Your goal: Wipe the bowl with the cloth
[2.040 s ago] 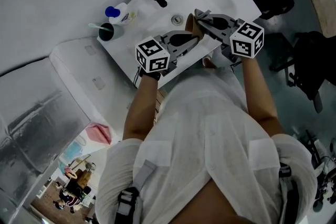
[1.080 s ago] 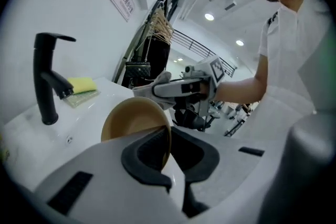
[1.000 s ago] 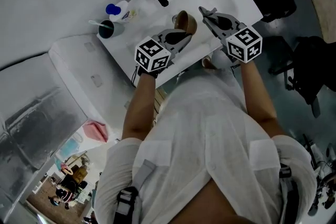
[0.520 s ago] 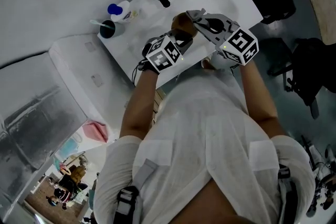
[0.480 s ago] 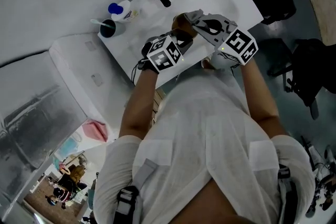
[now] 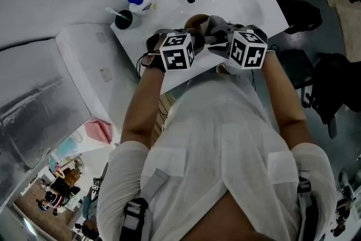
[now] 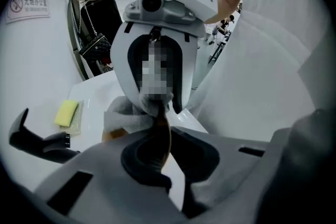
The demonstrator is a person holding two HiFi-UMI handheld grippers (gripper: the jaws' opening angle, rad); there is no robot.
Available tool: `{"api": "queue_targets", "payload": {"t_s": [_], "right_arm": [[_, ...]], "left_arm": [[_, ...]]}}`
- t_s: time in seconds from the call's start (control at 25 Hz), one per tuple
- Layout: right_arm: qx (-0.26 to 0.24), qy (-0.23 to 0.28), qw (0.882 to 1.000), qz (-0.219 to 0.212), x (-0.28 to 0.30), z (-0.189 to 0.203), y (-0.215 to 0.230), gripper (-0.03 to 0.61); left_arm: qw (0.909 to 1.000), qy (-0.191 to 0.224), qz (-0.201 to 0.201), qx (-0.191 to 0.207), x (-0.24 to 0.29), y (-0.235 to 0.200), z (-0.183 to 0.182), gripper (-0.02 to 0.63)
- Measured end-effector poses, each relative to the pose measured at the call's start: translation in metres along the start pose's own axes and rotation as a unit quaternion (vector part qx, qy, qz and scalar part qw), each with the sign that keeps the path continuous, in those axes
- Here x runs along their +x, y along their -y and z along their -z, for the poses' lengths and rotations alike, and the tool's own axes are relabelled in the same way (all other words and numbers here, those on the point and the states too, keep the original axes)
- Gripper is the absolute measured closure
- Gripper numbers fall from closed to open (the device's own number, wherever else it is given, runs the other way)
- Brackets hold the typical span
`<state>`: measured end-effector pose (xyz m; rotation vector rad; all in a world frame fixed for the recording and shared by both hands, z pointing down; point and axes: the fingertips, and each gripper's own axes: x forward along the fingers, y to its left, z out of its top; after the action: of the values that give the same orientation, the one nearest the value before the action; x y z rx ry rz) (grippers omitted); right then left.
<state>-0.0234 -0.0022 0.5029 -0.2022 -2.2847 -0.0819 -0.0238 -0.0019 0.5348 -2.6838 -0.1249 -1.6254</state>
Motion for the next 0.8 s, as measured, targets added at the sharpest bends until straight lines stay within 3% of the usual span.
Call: {"api": "queue_targets", "payload": {"t_s": [0.08, 0.28, 0.32, 0.4, 0.48, 0.64, 0.72, 0.8], "right_arm": [[-0.036, -0.041, 0.999, -0.001, 0.010, 0.005, -0.002, 0.428], [-0.107, -0.111, 0.988, 0.018, 0.025, 0.014, 0.000, 0.515], [-0.107, -0.119, 0.987, 0.027, 0.027, 0.017, 0.002, 0.520], [-0.097, -0.127, 0.986, 0.049, 0.028, 0.024, 0.007, 0.531], [-0.075, -0.124, 0.987, 0.072, 0.025, 0.030, 0.013, 0.531], [-0.037, -0.136, 0.984, 0.106, 0.019, 0.047, 0.021, 0.532], [-0.027, -0.132, 0.983, 0.121, 0.015, 0.049, 0.023, 0.532], [-0.030, -0.131, 0.982, 0.130, 0.014, 0.047, 0.022, 0.532]], "left_arm": [[1.0000, 0.000, 0.007, 0.006, -0.004, 0.003, -0.001, 0.596], [0.9992, -0.017, -0.010, 0.034, -0.006, 0.001, 0.000, 0.595], [0.9994, -0.008, -0.022, 0.026, -0.006, -0.003, -0.001, 0.584], [0.9986, 0.027, -0.043, -0.012, -0.008, -0.009, -0.005, 0.448], [0.9923, 0.074, -0.073, -0.067, -0.015, -0.019, -0.012, 0.431], [0.9604, 0.145, -0.143, -0.190, -0.034, -0.045, -0.014, 0.432], [0.9333, 0.163, -0.172, -0.270, -0.037, -0.060, -0.006, 0.472], [0.8957, 0.193, -0.168, -0.364, -0.035, -0.071, -0.003, 0.479]]}}
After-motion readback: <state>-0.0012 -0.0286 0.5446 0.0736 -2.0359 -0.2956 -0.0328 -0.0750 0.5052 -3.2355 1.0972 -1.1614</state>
